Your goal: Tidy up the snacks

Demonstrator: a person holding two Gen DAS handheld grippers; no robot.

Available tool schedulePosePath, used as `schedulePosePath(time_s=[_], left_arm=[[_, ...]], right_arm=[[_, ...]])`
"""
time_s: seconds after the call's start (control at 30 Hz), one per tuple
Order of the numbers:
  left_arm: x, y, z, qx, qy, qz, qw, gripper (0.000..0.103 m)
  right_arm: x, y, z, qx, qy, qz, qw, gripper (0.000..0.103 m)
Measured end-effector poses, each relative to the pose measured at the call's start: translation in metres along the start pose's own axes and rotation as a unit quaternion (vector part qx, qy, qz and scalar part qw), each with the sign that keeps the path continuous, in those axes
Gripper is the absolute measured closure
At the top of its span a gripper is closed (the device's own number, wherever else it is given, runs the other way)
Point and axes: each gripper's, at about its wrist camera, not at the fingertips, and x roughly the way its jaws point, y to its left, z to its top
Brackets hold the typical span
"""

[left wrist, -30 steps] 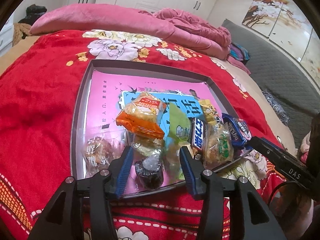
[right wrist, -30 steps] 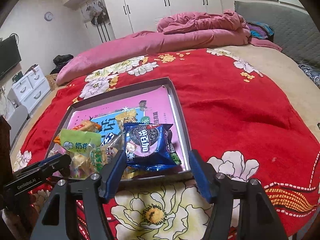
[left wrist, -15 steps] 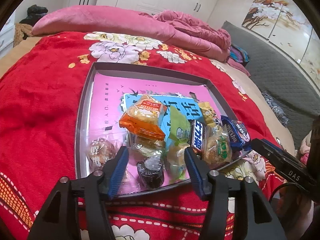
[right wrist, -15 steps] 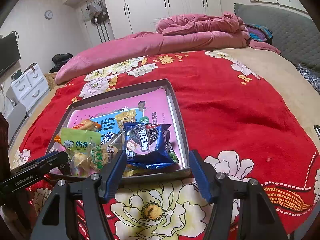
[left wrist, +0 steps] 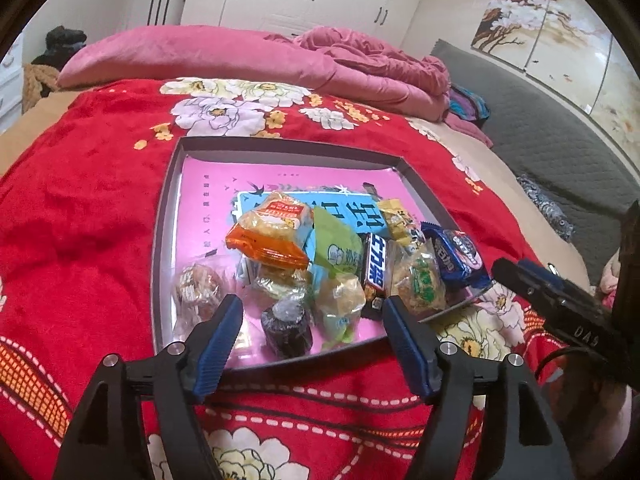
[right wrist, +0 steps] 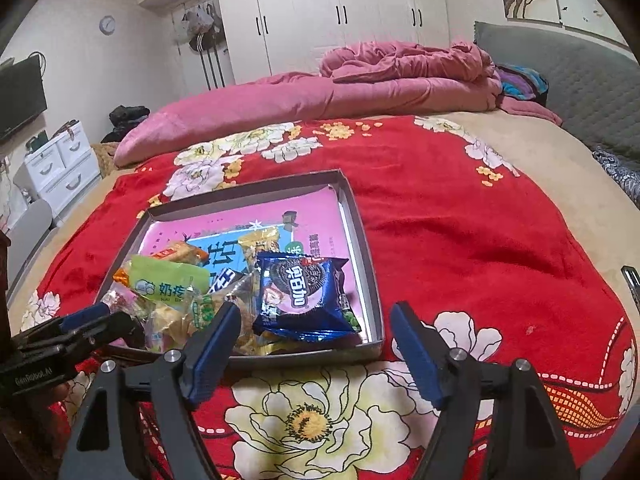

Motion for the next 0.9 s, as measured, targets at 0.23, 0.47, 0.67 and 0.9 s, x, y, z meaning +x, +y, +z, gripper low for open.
schedulePosePath(time_s=[0.23,0.47,0.67,0.9], left_arm=[[-0.014,0.001,-0.003,-0.011,-0.012,0.012,0.9998,0.028],[-0.031,0.003,-0.013,-0.045,-0.004,0.035,0.9983,0.027],[-0.042,-0.010,-0.027,-0.049,0.013,0.054,0.9972,0.027],[-0.054,-0.018,-0.042,-0.044,0.028,0.065,0.9965,0.027]], right_arm=[[-0.010,0.003,0.003,-0.006,-0.013,0.005,1.000,0.021],[-0.026,0.010,-0.001,-0.017,-0.021,0.025,0.999,0.017],[-0.039,0.017,-0.016,-0.026,-0.008,0.036,0.999,0.013],[-0.055,0.023,-0.045,-0.044,0.019,0.048,0.998,0.013]])
